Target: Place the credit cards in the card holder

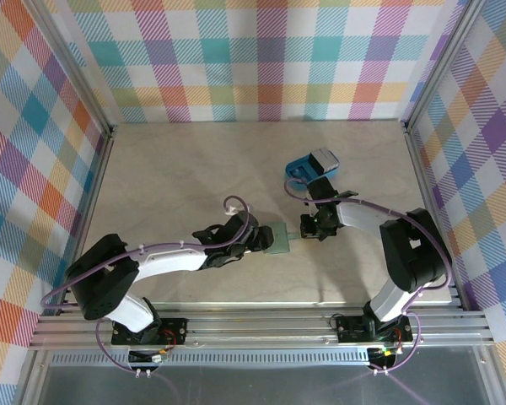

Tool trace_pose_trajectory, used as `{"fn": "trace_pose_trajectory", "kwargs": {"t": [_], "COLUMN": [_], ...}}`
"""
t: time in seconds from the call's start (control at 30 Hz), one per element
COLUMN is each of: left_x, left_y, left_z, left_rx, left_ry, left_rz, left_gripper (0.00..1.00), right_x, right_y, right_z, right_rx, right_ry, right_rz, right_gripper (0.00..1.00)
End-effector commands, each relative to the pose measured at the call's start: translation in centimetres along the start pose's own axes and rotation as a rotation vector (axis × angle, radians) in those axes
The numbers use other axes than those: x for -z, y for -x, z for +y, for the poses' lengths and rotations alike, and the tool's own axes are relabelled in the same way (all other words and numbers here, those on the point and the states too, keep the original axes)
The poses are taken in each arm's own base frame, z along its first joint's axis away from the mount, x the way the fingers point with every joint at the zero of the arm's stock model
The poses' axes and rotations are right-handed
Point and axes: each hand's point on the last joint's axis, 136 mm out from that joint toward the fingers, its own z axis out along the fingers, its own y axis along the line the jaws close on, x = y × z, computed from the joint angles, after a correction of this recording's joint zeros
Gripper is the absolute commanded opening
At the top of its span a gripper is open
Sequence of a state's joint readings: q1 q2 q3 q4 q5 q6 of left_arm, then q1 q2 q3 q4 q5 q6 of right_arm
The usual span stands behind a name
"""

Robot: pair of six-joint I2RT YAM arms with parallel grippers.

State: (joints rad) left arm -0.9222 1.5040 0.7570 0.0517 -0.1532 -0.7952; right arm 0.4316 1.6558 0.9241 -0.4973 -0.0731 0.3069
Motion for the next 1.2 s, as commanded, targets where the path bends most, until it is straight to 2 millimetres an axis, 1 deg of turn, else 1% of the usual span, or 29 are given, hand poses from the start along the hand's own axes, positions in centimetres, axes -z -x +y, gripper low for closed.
{"fn": "trace_pose_trajectory", "kwargs": {"t": [0.0,0.17,0.3,0.37,0.53,0.67,0.73,0.83,0.9,1.03,1.13,1.17], "left_x": [1.2,1.1,0.9,0.9,1.2,1.6,1.8,2.2,2.5,3.1,3.6,3.7], "left_y": [0.0,-0.3,-0.5,-0.6,-0.5,-0.5,-0.6,-0.7,-0.7,-0.5,-0.7,-0.8], "left_z": [0.9,0.8,0.8,0.8,1.0,1.3,1.6,2.2,2.6,3.2,3.9,4.2], "left_rx": [-0.022,-0.032,-0.034,-0.034,-0.037,-0.045,-0.051,-0.056,-0.063,-0.072,-0.086,-0.088], "left_ry": [0.033,0.026,0.018,0.017,0.016,0.016,0.020,0.030,0.037,0.044,0.045,0.036], "left_rz": [-0.019,-0.006,0.002,0.002,-0.003,-0.008,-0.010,-0.009,-0.008,-0.013,-0.018,-0.019], "left_gripper": [0.68,0.68,0.68,0.68,0.68,0.69,0.69,0.70,0.71,0.72,0.73,0.73], "right_x": [-0.2,-0.5,-0.5,-0.7,-0.5,0.3,0.9,2.5,3.9,7.0,9.6,10.4], "right_y": [-0.3,-0.5,-1.0,-1.2,-1.1,-0.6,-0.3,0.4,1.0,1.5,1.6,1.6], "right_z": [-1.0,-0.9,-1.4,-1.3,-0.5,0.3,1.0,2.2,2.8,3.1,3.9,4.5], "right_rx": [-0.030,-0.041,-0.028,-0.019,-0.027,-0.039,-0.043,-0.050,-0.066,-0.097,-0.086,-0.063], "right_ry": [-0.052,-0.063,-0.153,-0.174,-0.156,-0.113,-0.076,-0.011,0.034,0.108,0.176,0.210], "right_rz": [0.027,0.038,0.052,0.058,0.049,0.018,-0.006,-0.056,-0.099,-0.183,-0.257,-0.279], "right_gripper": [0.18,0.19,0.19,0.19,0.23,0.30,0.33,0.34,0.35,0.39,0.45,0.47]}}
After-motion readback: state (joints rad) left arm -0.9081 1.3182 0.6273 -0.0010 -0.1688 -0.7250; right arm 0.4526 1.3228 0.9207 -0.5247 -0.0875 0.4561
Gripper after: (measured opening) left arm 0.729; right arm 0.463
